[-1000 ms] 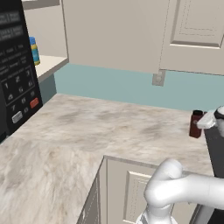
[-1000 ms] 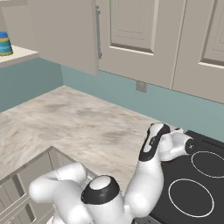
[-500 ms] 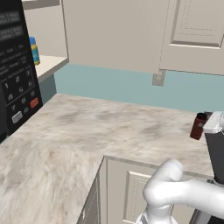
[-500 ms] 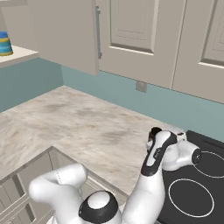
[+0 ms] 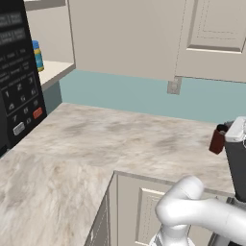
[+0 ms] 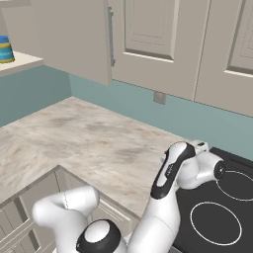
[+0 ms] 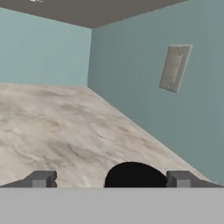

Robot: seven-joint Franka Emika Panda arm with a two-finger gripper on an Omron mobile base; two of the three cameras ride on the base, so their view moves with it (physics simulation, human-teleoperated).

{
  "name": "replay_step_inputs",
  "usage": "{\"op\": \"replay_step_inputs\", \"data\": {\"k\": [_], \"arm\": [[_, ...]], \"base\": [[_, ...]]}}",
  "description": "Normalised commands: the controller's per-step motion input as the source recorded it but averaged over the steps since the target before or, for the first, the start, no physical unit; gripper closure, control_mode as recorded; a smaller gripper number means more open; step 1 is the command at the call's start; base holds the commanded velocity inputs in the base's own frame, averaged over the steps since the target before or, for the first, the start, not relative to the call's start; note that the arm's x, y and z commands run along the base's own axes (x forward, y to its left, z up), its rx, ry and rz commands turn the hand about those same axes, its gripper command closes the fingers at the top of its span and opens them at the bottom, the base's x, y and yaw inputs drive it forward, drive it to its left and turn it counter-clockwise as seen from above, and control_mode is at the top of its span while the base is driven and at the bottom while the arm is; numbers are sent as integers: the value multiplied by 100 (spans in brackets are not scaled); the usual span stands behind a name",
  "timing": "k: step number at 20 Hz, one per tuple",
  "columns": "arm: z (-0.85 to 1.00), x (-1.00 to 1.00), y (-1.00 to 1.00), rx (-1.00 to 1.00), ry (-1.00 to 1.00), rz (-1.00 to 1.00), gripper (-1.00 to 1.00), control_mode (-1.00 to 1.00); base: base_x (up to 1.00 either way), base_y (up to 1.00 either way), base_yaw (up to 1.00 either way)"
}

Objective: Collect the paprika, mayonnaise, and shaker from the cabinet and place them next to the stove.

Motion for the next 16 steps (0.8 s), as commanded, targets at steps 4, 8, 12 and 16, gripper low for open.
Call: {"op": "replay_step_inputs", "data": {"k": [4,8,12,16], "arm": [[46,-38,23,-4,-2,0,-100,-100],[45,-54,34,-4,-2,0,-100,-100],[43,-66,43,-4,-2,1,-100,-100],[32,-76,64,-5,0,3,-100,-100]], "base": [[0,0,0],[0,0,0],[0,0,0],[0,0,0]]}}
